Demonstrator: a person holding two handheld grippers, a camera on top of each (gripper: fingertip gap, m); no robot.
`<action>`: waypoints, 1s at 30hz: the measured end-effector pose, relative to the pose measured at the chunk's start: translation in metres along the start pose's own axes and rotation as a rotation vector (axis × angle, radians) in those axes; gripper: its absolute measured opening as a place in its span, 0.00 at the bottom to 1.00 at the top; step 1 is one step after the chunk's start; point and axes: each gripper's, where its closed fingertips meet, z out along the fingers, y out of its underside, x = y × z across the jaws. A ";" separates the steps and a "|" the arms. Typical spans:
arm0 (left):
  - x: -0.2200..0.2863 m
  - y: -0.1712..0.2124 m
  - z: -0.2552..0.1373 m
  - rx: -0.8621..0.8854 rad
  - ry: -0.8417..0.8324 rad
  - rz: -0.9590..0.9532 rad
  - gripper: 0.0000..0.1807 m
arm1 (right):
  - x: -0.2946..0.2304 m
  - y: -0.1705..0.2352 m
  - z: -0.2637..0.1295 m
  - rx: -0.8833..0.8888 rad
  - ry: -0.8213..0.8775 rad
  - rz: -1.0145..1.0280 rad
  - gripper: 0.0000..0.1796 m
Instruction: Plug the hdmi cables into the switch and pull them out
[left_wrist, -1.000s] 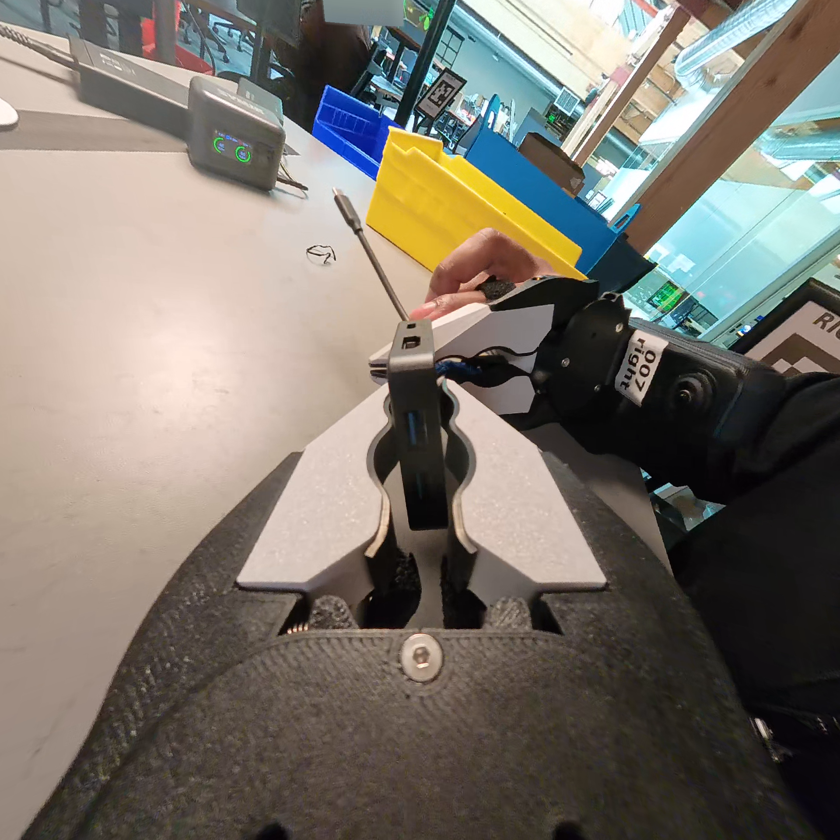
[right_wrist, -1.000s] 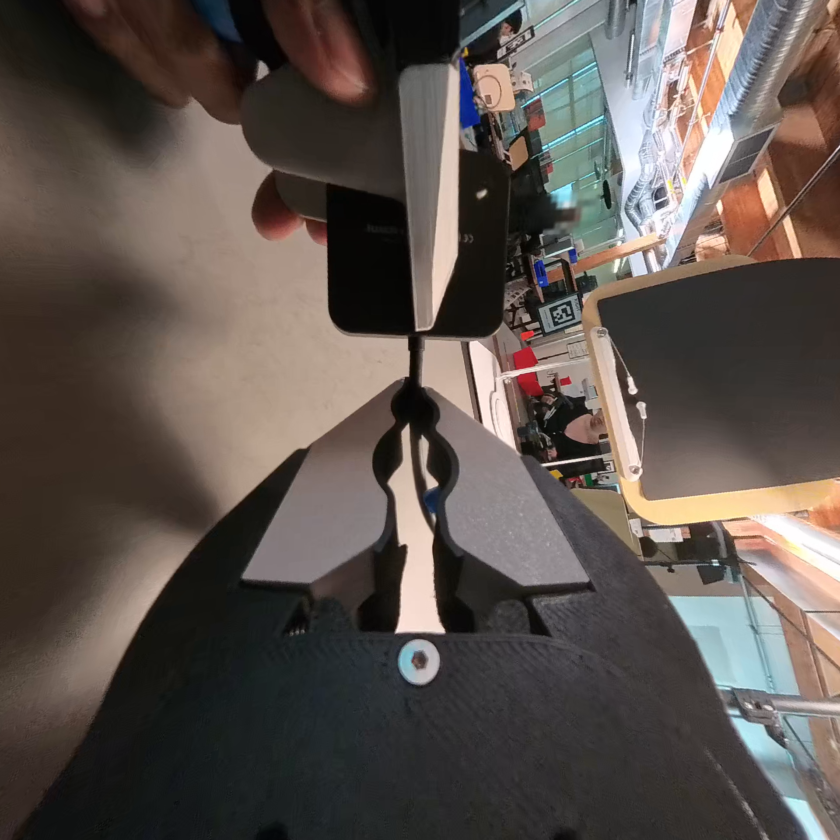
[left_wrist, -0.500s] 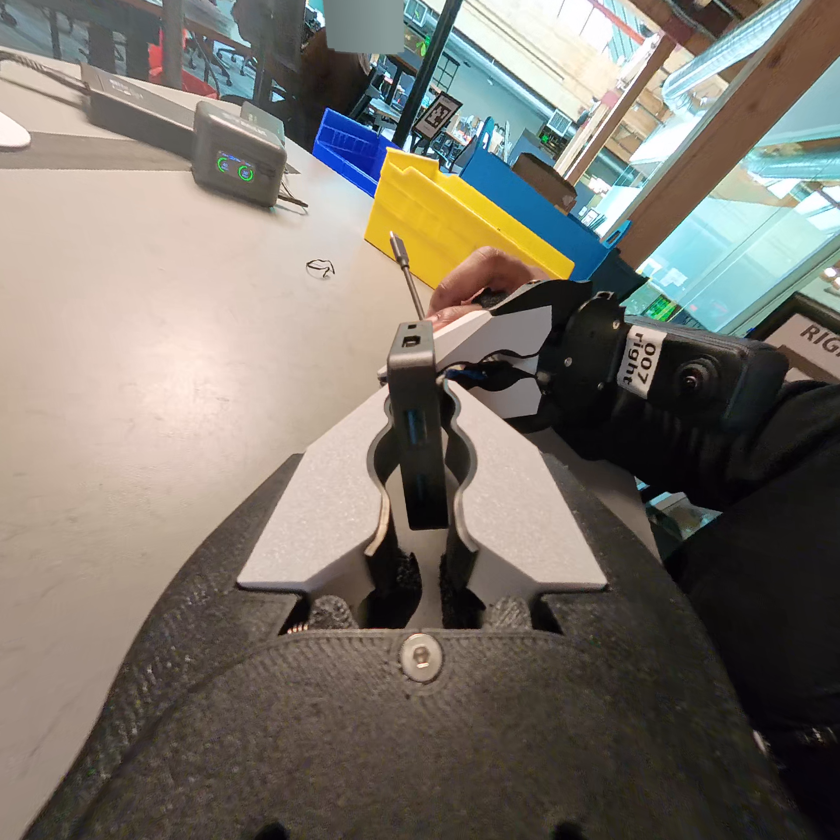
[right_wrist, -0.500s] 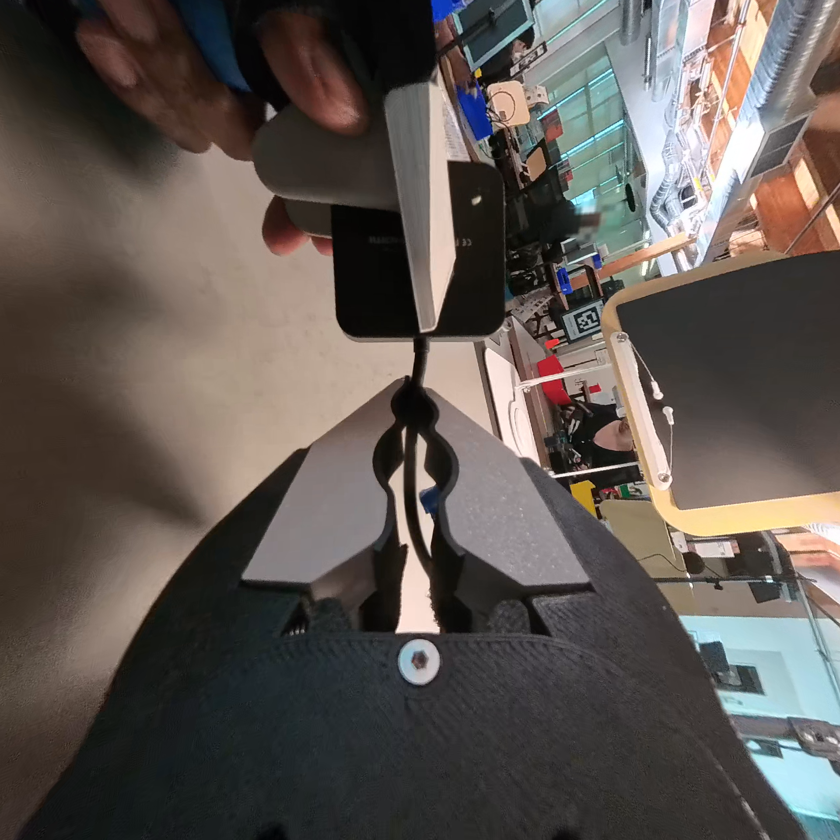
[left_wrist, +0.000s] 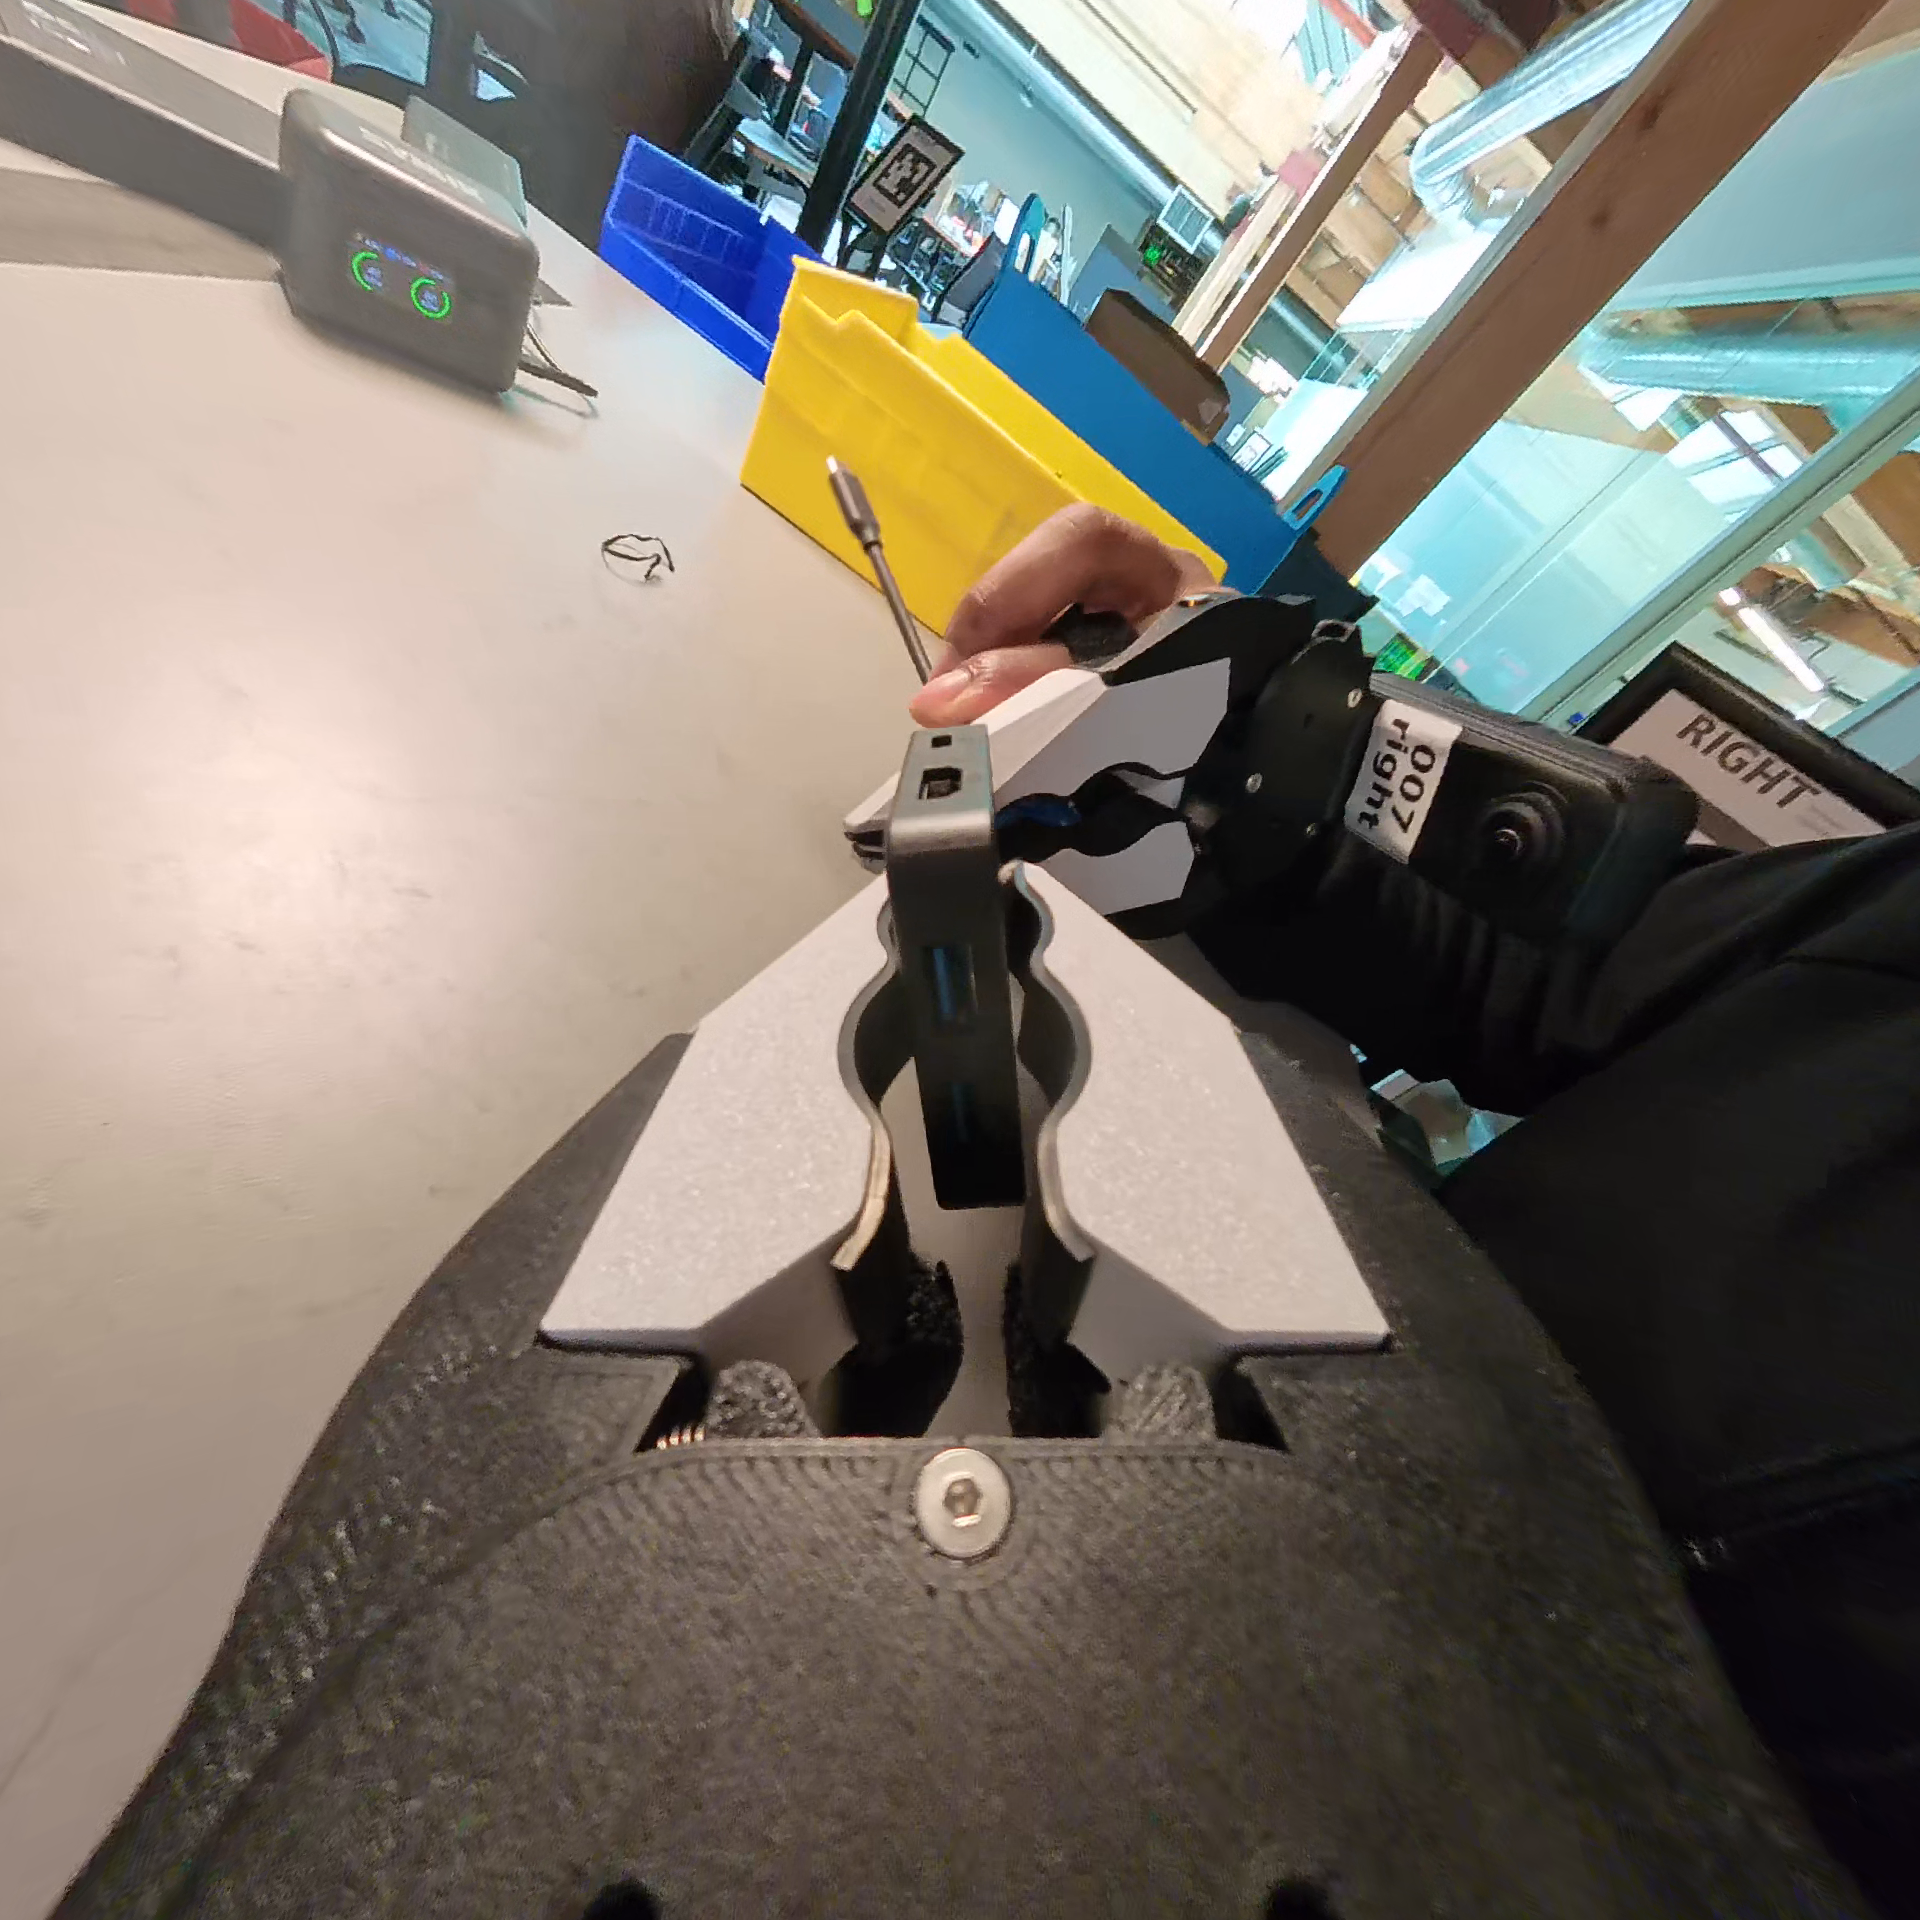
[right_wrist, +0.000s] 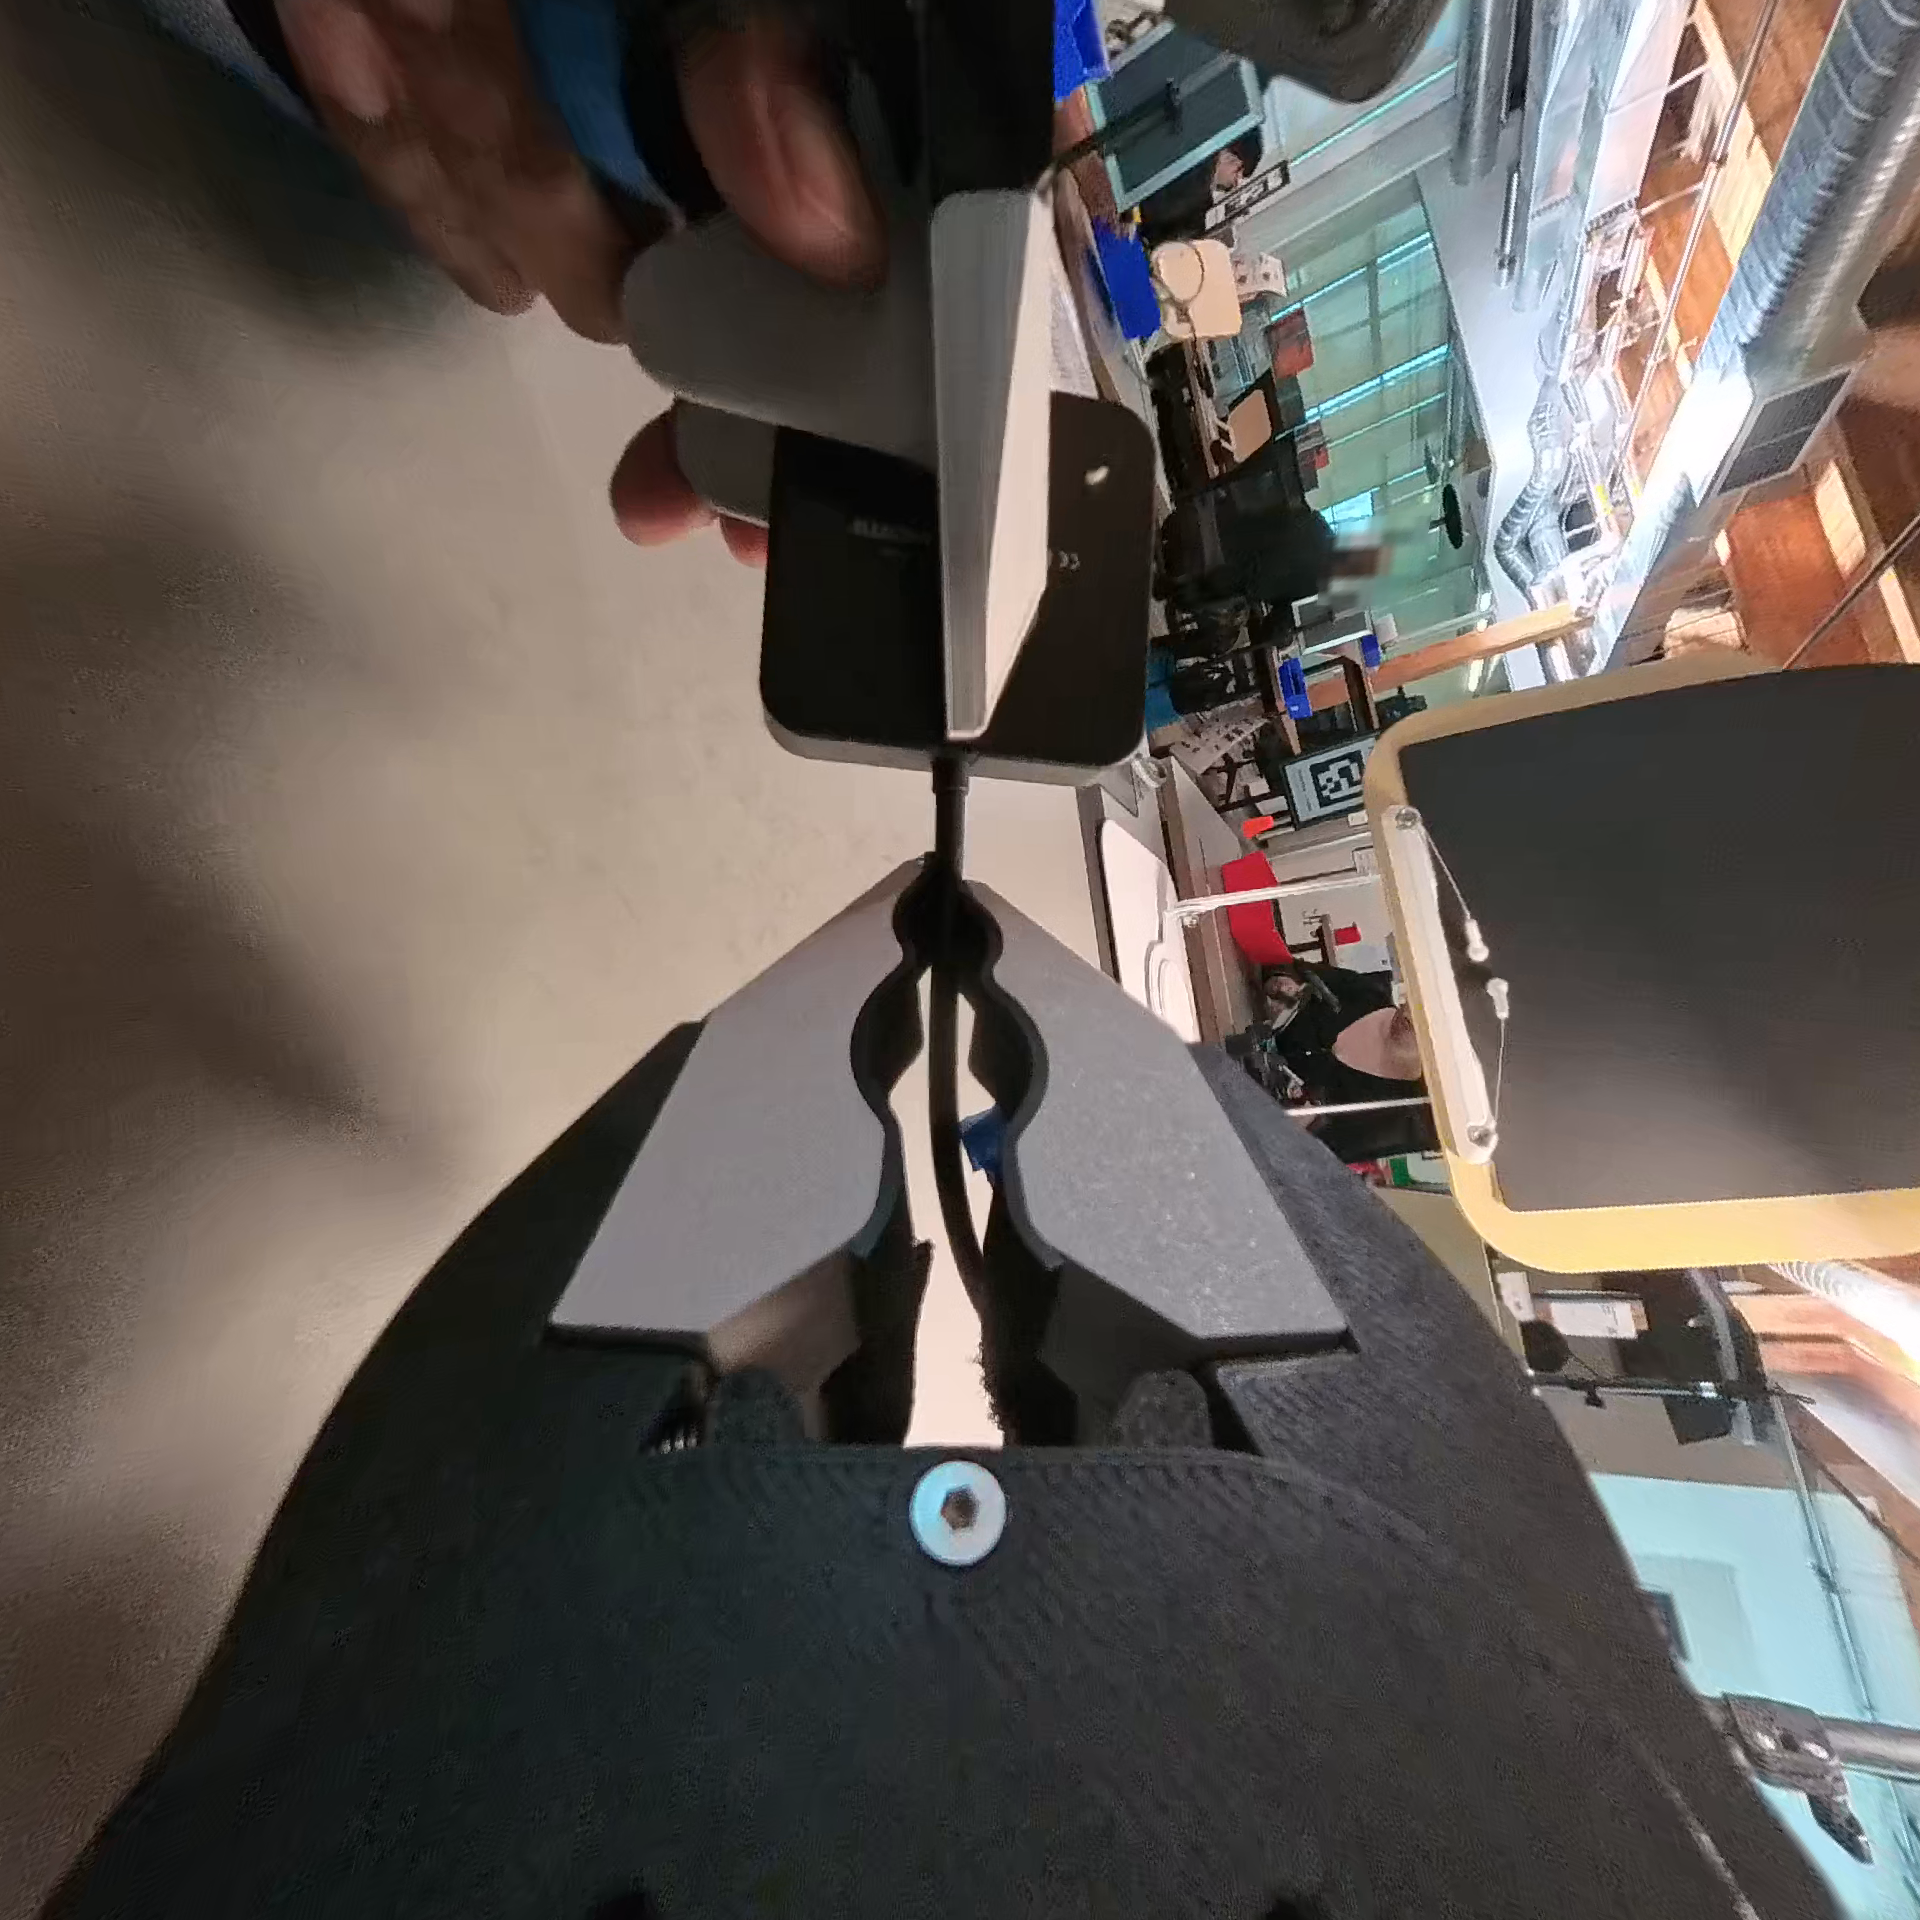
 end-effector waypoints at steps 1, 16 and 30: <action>-0.001 0.002 -0.001 -0.009 -0.009 0.008 0.08 | -0.004 0.000 0.001 -0.002 -0.008 0.004 0.02; -0.004 -0.005 -0.003 0.038 -0.032 -0.017 0.08 | 0.011 0.009 0.001 -0.076 0.124 -0.036 0.02; -0.036 -0.005 -0.011 0.052 -0.192 -0.034 0.23 | 0.170 0.103 -0.171 -0.416 0.410 -0.123 0.01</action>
